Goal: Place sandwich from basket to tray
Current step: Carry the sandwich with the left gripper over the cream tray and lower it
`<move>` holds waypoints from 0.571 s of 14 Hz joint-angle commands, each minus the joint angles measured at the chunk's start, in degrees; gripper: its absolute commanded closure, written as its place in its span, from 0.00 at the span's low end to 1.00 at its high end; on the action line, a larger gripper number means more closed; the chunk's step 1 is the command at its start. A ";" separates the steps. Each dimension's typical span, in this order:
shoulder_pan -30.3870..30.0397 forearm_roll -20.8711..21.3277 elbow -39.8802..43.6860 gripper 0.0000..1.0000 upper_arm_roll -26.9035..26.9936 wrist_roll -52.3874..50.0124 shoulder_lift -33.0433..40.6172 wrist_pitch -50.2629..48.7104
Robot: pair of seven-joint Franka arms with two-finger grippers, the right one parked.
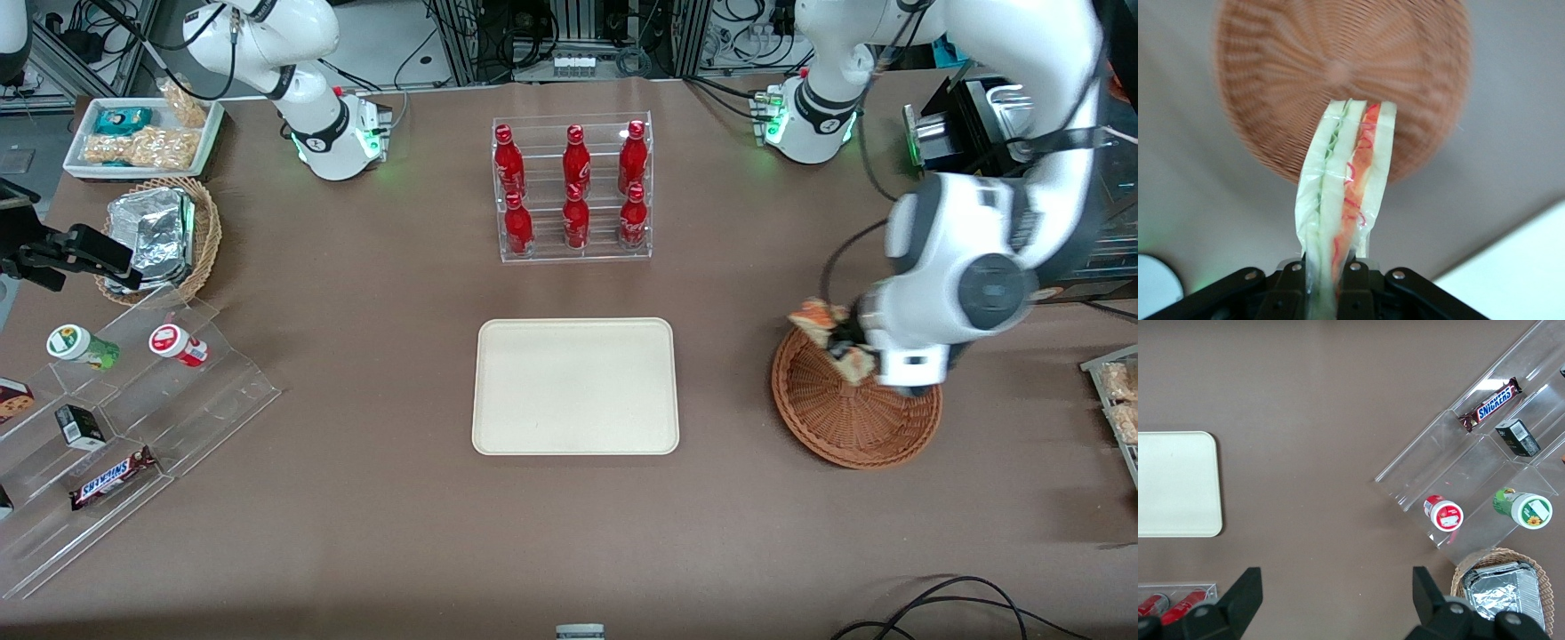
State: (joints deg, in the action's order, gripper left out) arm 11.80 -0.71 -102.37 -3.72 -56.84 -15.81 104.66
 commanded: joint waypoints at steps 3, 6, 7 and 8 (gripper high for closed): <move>12.44 0.09 6.64 0.93 0.29 10.51 -9.48 10.11; 18.07 0.00 16.92 0.92 0.20 11.05 -17.57 10.39; 19.47 0.00 19.29 0.93 -0.49 10.97 -19.59 10.56; 20.53 0.00 21.14 0.93 -1.37 10.79 -21.61 11.44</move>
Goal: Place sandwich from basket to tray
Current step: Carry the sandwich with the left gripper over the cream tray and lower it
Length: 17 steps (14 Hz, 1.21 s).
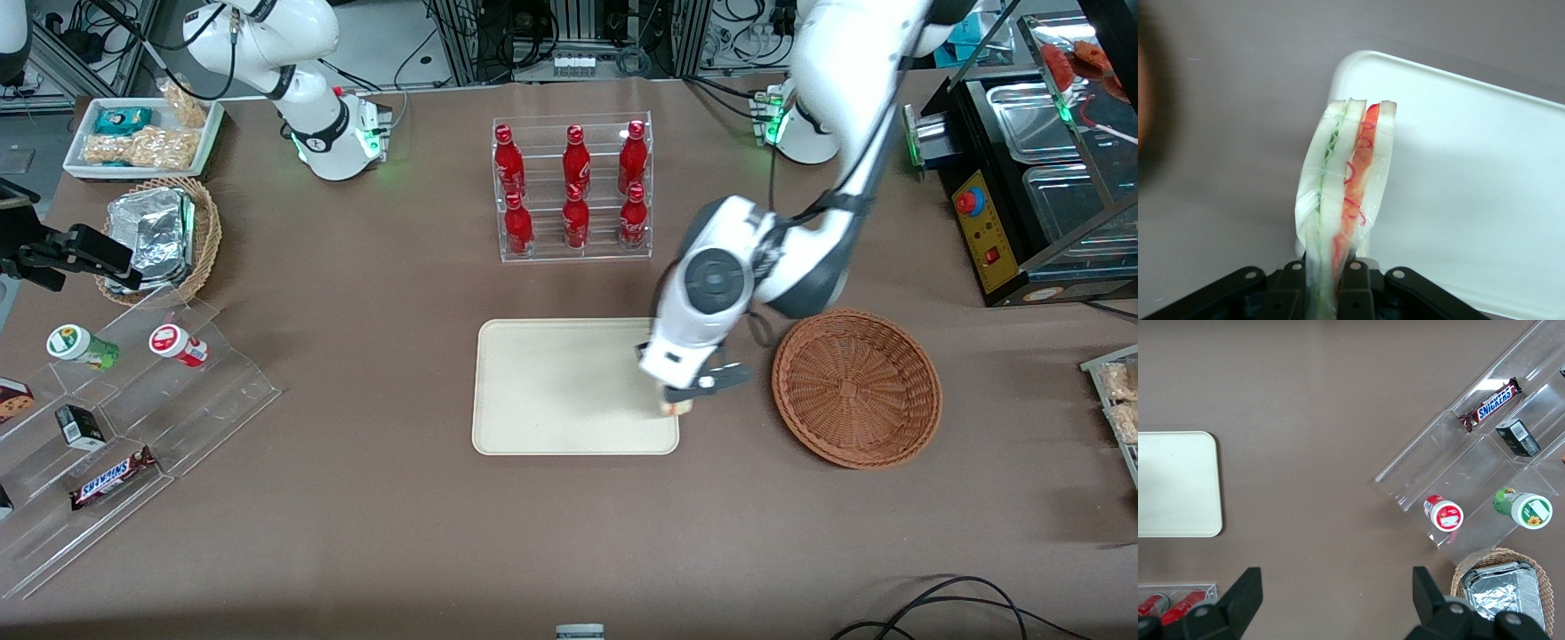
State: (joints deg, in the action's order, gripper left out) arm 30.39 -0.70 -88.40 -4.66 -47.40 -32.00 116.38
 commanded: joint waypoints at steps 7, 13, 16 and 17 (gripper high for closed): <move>5.21 -0.01 13.59 0.91 -3.07 0.82 -14.65 8.69; 5.21 -0.45 14.04 0.00 -3.42 -1.20 -16.16 8.78; 5.12 -0.36 12.82 0.00 -3.34 -1.11 -11.26 5.99; 4.95 -0.36 12.81 0.00 -3.33 -0.94 -8.11 1.27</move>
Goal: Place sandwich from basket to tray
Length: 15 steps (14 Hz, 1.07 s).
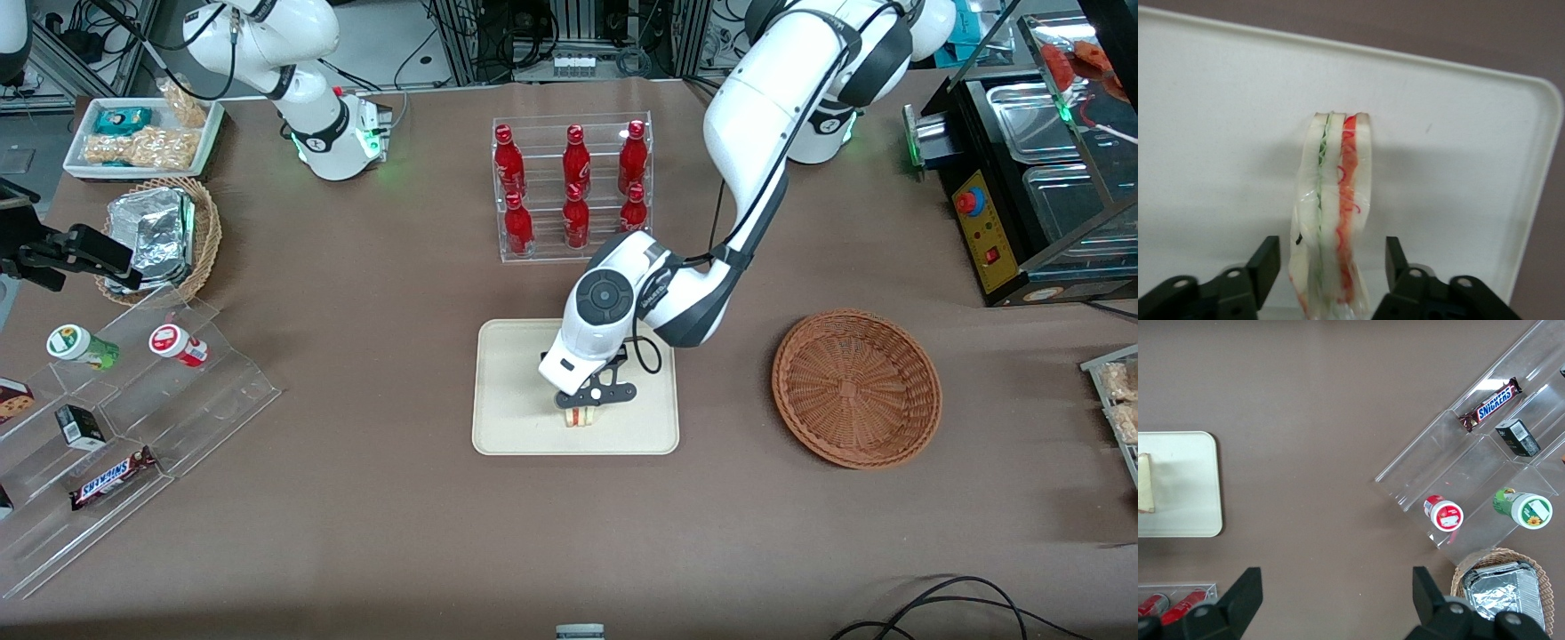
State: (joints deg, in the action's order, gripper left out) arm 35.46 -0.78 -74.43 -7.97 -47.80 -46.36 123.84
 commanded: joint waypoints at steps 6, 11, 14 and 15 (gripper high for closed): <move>-2.41 0.95 -3.52 0.00 0.76 -0.54 22.79 -25.48; -2.67 2.89 -4.48 0.00 6.81 -3.44 28.51 -35.84; -2.68 2.89 -8.69 0.00 12.69 0.58 30.09 -38.59; -3.02 2.71 -10.89 0.00 14.72 3.82 31.50 -38.41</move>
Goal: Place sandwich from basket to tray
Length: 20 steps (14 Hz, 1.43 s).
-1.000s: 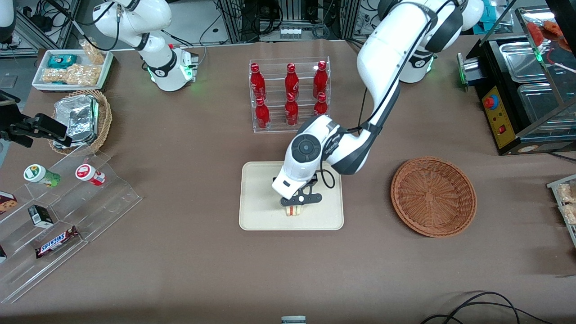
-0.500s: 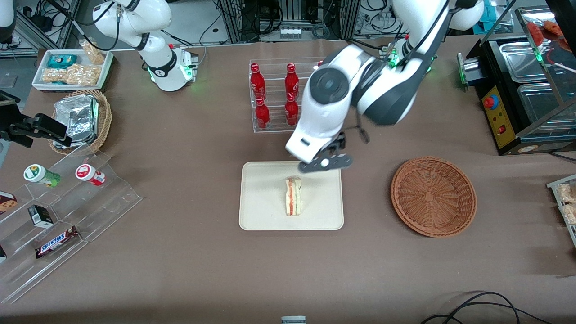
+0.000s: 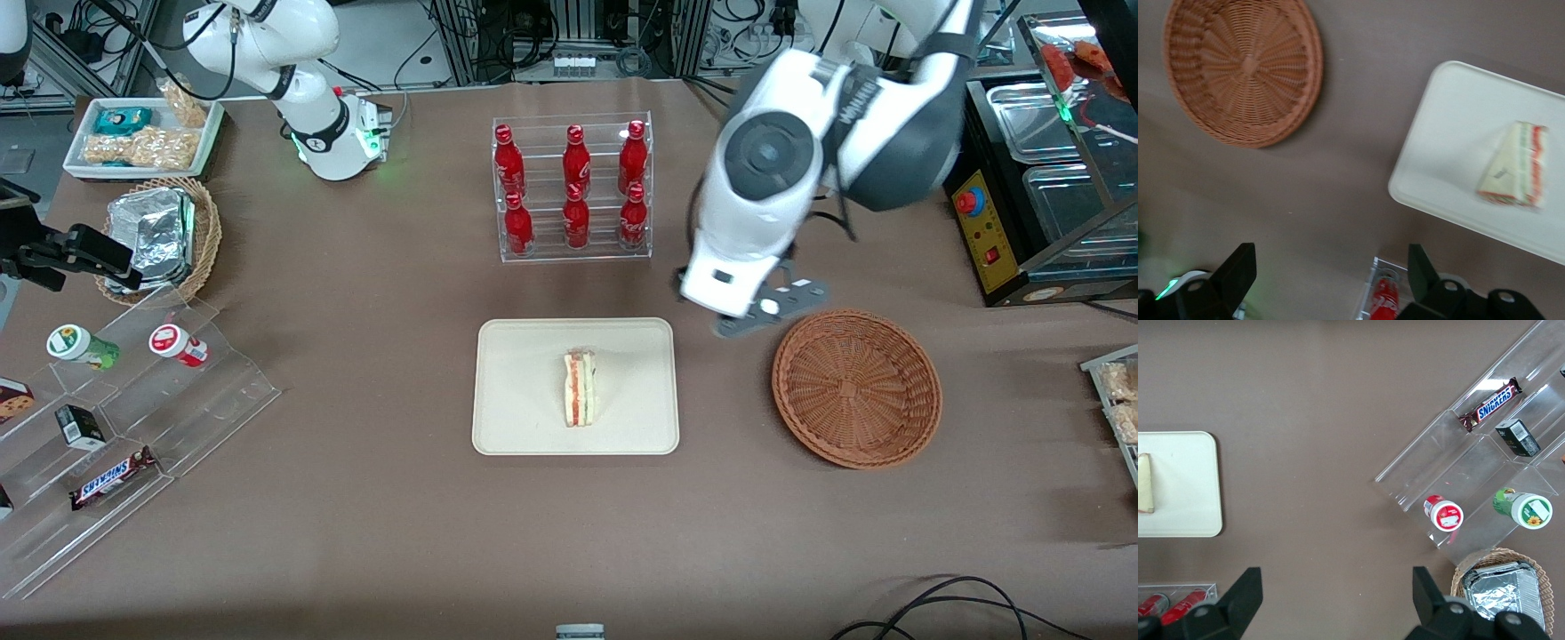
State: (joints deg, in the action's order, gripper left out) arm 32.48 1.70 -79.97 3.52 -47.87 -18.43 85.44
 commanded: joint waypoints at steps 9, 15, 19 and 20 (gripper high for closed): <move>-13.49 0.76 -16.09 0.00 4.83 37.73 18.95 -3.61; -27.94 0.59 -16.00 0.00 -6.53 44.97 20.98 -2.56; -37.67 0.85 -16.53 0.00 -16.17 45.06 20.72 -0.63; -37.76 0.77 -16.53 0.00 -16.17 44.97 20.72 -0.62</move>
State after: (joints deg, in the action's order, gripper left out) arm -3.81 1.89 -95.51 -11.56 -3.75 1.36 83.77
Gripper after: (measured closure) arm 0.000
